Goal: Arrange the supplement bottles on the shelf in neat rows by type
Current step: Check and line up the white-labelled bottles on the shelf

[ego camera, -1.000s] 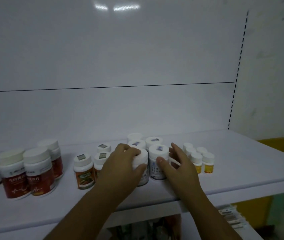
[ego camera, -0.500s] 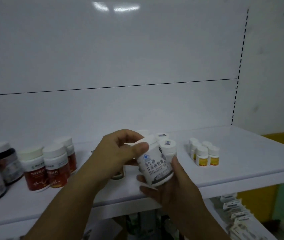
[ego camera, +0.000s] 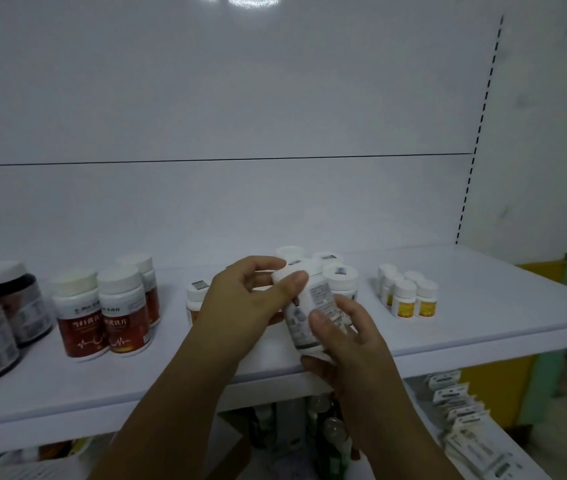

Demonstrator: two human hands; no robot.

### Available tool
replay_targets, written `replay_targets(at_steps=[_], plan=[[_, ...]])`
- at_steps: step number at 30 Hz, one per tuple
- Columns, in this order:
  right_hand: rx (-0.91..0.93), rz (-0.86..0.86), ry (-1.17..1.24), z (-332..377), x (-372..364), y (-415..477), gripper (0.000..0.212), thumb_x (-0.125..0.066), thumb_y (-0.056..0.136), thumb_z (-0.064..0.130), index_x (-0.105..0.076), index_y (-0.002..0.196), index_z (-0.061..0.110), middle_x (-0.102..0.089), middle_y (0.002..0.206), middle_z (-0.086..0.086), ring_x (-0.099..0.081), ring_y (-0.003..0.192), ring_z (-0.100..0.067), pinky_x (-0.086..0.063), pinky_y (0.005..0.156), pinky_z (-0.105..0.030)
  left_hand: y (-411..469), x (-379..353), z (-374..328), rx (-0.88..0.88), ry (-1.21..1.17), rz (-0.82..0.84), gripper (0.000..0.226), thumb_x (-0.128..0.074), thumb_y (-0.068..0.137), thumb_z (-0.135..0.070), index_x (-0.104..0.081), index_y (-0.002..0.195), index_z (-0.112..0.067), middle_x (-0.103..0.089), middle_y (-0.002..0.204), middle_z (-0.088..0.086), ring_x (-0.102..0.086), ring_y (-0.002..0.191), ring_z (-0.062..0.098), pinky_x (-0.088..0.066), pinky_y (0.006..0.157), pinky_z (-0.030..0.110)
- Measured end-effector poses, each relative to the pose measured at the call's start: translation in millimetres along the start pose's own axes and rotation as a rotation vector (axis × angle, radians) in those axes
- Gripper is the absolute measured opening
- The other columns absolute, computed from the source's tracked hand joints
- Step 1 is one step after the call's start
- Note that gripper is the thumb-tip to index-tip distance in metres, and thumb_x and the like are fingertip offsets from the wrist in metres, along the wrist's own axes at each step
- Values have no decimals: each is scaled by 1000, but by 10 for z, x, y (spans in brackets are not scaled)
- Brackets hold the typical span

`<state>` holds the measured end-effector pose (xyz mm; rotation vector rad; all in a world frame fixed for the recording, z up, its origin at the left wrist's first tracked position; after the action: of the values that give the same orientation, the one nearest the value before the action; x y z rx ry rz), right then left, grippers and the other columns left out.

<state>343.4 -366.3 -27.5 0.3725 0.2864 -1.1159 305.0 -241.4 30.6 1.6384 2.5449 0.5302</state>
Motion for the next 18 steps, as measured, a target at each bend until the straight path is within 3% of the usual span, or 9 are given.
replay_targets(at_steps=[3, 7, 11, 14, 18], plan=[[80, 16, -131, 64, -14, -3, 47, -77, 67, 35, -56, 108, 27, -71, 101, -1, -71, 82, -13, -54, 61, -22, 7, 5, -4, -21, -35, 33, 46, -68, 64, -36, -64, 104, -15, -71, 95, 3, -70, 81, 14, -53, 59, 17], [-144, 219, 32, 120, -28, 78, 35, -58, 87, 31, -60, 117, 14, -71, 108, -12, -70, 94, -27, -58, 66, -35, 70, 115, -7, 6, -75, 74, 48, -66, 60, -43, -65, 102, -20, -74, 90, 0, -70, 85, 19, -54, 74, 36], [-223, 389, 73, 187, -35, 173, 36, -61, 79, 29, -64, 110, 12, -69, 112, -18, -69, 96, -33, -59, 69, -38, 63, 135, -5, 19, -76, 70, 49, -68, 58, -44, -65, 101, -19, -74, 85, 2, -68, 81, 23, -52, 75, 41], [-135, 338, -88, 223, 1, 230, 38, -66, 78, 33, -64, 111, 14, -71, 109, -12, -69, 96, -24, -58, 77, -34, 71, 176, -15, -2, -12, -14, 32, -70, 73, -30, -65, 104, -20, -73, 92, 0, -69, 82, 17, -56, 66, 30], [67, 209, -351, 255, -21, 197, 59, -74, 58, 36, -57, 113, 20, -72, 104, -3, -70, 92, -19, -58, 76, -30, 47, 126, -28, 36, 47, 30, 37, -68, 76, -33, -66, 111, -22, -73, 95, -2, -70, 86, 17, -59, 75, 36]])
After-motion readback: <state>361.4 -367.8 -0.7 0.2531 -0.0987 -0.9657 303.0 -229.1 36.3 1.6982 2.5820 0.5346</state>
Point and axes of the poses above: each hand's wrist, its own y-axis towards the middle knuckle, its own x-axis out of the back of the hand, z = x × y, the point moved 3 cm from there along y, towards the middle knuckle
